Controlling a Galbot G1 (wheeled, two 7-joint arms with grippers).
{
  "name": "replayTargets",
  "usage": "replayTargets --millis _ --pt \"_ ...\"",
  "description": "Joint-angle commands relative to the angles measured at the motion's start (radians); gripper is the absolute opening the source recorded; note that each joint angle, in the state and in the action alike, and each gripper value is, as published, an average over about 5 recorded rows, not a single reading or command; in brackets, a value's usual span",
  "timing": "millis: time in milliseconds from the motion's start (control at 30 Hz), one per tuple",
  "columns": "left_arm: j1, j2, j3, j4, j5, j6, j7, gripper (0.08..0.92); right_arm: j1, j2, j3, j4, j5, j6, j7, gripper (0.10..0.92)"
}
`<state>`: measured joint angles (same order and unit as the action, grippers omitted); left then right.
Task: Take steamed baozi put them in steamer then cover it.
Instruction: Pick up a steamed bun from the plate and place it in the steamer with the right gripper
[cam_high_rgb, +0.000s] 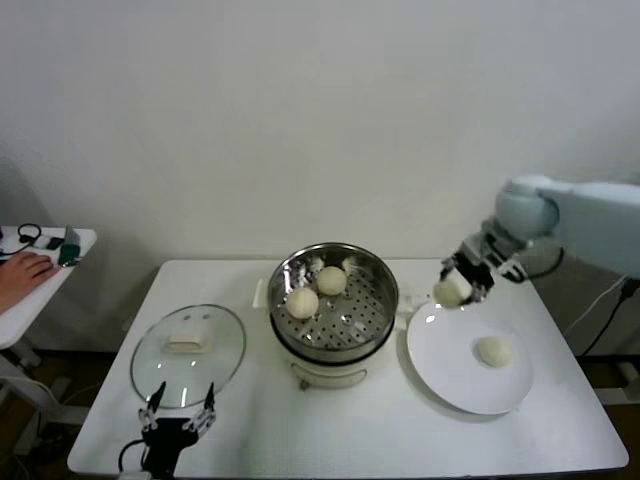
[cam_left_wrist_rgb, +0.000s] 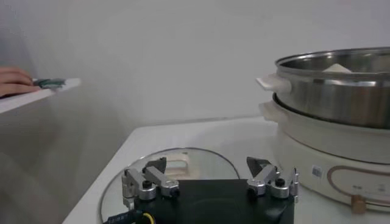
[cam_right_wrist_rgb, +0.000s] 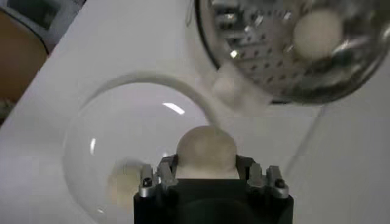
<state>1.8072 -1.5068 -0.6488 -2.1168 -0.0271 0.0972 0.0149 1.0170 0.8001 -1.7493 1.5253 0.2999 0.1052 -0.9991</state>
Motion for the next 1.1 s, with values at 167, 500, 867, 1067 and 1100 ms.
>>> replayTargets --millis 167,500,867,1067,1100 --pt "-0.002 0.002 -0.001 -0.014 0.001 0.008 0.002 0.823 0.087 0.262 0.148 0.281 -0.104 0.105 0.032 0.645" --pt "-0.002 -0.006 -0.009 -0.021 0.0 0.014 0.002 0.823 -0.188 0.358 0.146 0.203 -0.337 0.074 0.1 0.633" --pt "0.007 -0.008 -0.012 -0.016 -0.002 0.007 0.0 0.823 -0.314 0.381 0.154 0.078 -0.421 0.083 0.107 0.635" --pt "0.011 -0.009 -0.012 -0.015 -0.004 0.002 -0.002 0.823 -0.335 0.382 0.154 0.06 -0.421 0.082 0.125 0.634" --pt "0.011 -0.009 -0.012 -0.014 -0.004 0.001 -0.002 0.823 -0.337 0.383 0.155 0.059 -0.422 0.081 0.126 0.634"
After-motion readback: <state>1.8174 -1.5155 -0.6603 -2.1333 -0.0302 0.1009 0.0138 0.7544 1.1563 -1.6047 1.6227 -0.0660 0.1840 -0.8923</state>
